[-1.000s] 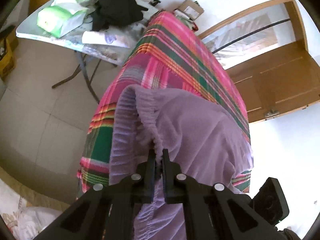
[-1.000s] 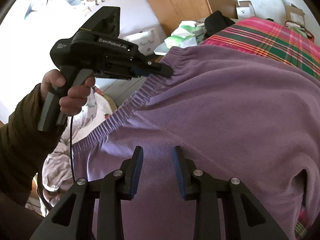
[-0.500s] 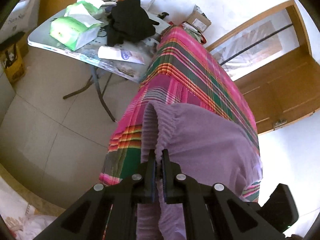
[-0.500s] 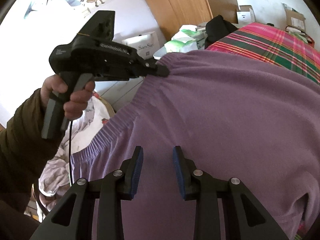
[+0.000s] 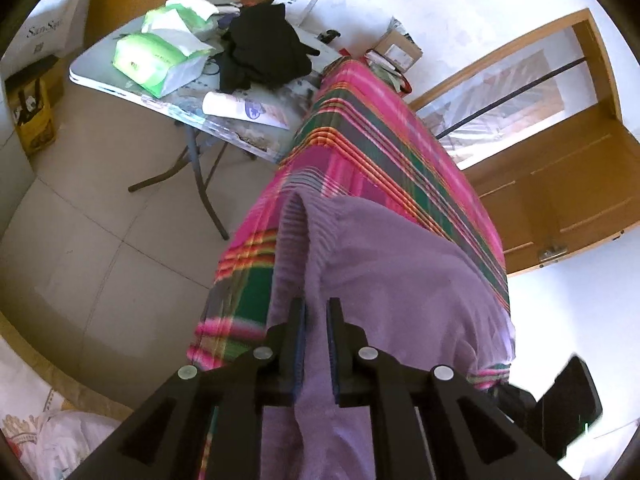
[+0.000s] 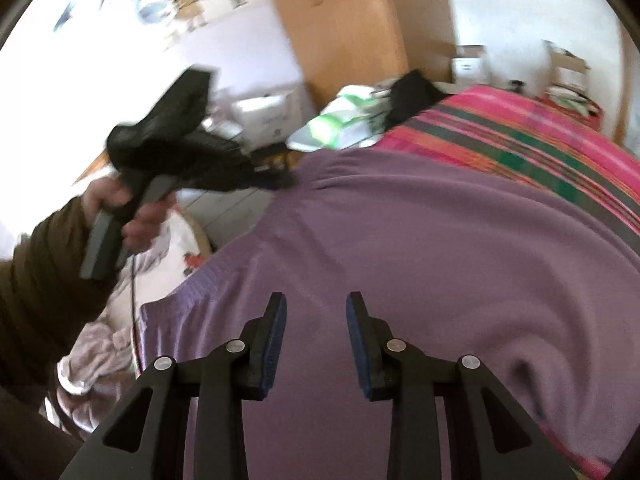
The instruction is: Fold clothes
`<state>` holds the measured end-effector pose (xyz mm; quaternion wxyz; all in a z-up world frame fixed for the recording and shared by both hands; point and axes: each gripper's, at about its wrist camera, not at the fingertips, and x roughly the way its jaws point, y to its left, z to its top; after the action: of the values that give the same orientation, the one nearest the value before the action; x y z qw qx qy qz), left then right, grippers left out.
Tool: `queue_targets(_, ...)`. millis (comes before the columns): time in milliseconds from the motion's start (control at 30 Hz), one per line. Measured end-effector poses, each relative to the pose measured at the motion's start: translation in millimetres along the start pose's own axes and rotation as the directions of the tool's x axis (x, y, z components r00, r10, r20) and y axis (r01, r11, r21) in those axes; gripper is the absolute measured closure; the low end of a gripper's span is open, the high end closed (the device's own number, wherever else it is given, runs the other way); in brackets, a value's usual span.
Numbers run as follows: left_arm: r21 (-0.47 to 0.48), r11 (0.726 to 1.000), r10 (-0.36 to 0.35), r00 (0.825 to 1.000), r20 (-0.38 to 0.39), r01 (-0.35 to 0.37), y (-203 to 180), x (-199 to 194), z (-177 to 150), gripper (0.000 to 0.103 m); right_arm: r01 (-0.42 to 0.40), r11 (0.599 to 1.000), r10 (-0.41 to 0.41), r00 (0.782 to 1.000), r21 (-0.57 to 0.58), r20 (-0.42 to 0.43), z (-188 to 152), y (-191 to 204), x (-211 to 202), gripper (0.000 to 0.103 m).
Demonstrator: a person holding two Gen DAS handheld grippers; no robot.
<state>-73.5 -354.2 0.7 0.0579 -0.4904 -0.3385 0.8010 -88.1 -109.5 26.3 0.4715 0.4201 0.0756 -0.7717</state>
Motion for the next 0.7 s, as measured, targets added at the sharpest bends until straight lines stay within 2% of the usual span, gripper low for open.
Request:
queue_targets(67, 0.002, 1.0, 0.001, 1.0, 0.015, -0.001, -3, -14, -11, 0.091, 0.048, 0.998, -0.048, 0.999, 0.043, 0.015, -5, -18, -16, 0.071)
queue_targets(167, 0.005, 0.999, 0.04, 0.998, 0.037, -0.04, -6, -35, -30, 0.088, 0.105, 0.989, -0.109, 0.994, 0.107, 0.031, -18, -41, -39, 0.071)
queue_targets(300, 0.012, 1.0, 0.02, 0.999, 0.029, -0.02, -11, -46, -60, 0.087, 0.157, 0.974, -0.159, 0.987, 0.166, -0.002, -43, -60, -54, 0.071)
queue_targets(533, 0.042, 0.996, 0.075, 0.996, -0.048, -0.073, -20, -37, -103, 0.087, 0.203, 0.968, -0.197, 0.979, 0.147, -0.056, -74, -54, -43, 0.071)
queue_targets(633, 0.028, 0.999, 0.048, 0.996, -0.074, -0.046, -20, -31, -117, 0.086, 0.201, 0.966, -0.193, 0.979, 0.161, -0.065, -81, -52, -43, 0.071)
queue_targets(700, 0.028, 0.997, 0.08, 0.992, -0.098, -0.078, -19, -24, -123, 0.086, 0.204, 0.966, -0.194, 0.978, 0.158, -0.077, -87, -51, -44, 0.071)
